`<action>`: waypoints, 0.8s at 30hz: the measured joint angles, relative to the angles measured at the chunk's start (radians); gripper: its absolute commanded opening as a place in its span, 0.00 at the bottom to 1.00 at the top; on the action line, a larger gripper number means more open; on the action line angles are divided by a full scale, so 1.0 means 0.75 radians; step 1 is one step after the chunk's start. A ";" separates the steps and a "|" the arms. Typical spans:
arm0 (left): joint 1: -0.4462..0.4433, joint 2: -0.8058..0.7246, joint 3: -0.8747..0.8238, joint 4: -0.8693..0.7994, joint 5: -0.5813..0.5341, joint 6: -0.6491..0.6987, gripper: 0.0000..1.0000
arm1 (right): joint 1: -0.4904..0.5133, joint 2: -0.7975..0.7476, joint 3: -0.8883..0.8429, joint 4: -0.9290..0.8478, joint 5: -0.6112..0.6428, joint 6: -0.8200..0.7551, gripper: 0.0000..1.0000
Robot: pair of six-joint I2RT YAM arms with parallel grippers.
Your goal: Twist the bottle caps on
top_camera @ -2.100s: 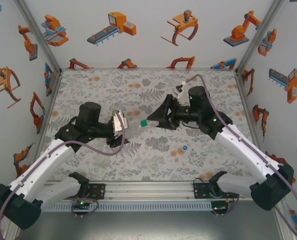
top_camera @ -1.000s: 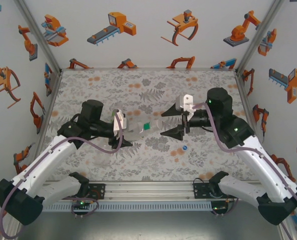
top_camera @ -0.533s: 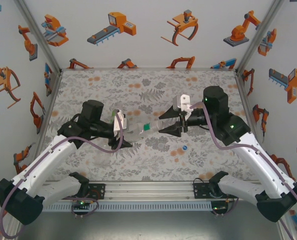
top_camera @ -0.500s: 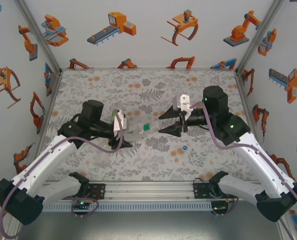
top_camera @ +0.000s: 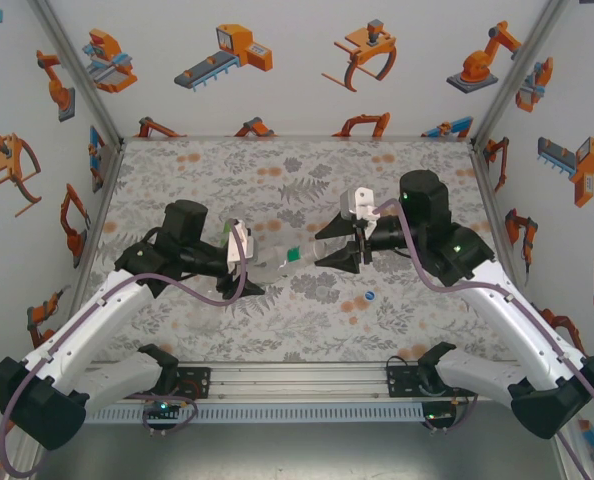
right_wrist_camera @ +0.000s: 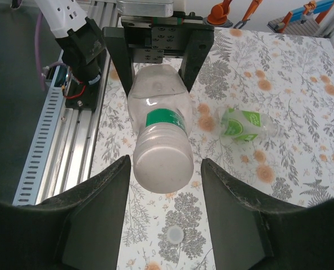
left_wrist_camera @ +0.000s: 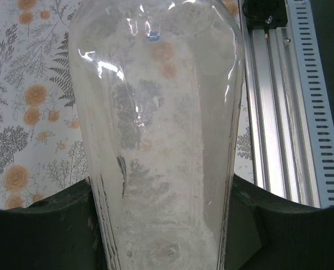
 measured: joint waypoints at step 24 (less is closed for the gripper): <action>0.001 -0.012 0.000 -0.043 -0.033 0.010 0.00 | -0.013 -0.029 -0.145 0.242 0.026 0.484 0.00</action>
